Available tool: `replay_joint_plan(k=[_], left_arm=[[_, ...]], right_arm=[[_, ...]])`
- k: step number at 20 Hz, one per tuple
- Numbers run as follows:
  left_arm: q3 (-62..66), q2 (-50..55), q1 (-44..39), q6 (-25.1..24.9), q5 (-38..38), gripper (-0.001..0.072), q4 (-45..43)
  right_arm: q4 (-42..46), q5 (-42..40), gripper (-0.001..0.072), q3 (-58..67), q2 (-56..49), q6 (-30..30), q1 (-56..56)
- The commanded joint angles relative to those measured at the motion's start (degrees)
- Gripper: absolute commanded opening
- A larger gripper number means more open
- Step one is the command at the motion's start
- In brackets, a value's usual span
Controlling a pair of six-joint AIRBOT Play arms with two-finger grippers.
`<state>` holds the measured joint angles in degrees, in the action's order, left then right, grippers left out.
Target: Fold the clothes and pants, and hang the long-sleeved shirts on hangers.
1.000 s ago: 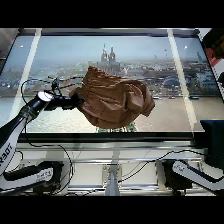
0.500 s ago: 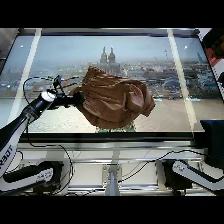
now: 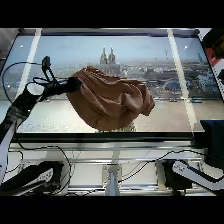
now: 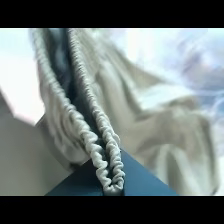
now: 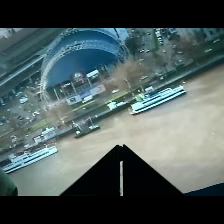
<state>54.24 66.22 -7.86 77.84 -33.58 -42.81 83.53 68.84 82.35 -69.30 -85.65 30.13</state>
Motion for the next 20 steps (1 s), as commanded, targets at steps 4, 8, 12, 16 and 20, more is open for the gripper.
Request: replay_joint_plan(k=[4,8,12,16,20], left_arm=[[7.1,-2.27,-7.08,-3.54,5.07,0.0031,0.0],[8.39,-1.46,-15.37,-6.58,11.98,0.003,-0.35],[8.72,2.25,-23.58,-6.08,20.83,0.0029,0.26],[16.68,9.73,-31.17,-6.12,28.63,0.0025,2.8],[35.8,22.84,-33.38,-5.86,17.05,0.0024,2.8]], right_arm=[[-15.78,0.02,0.0023,0.02,0.02,-0.5,-0.07],[-27.41,1.86,0.0023,0.02,0.02,7.1,-0.07],[-38.23,1.49,0.0023,0.04,0.66,13.29,-0.07],[-35.45,-3.04,0.0023,0.04,3.65,13.35,0.76],[-30.1,-7.67,0.0023,0.04,9.11,13.33,3.85]])
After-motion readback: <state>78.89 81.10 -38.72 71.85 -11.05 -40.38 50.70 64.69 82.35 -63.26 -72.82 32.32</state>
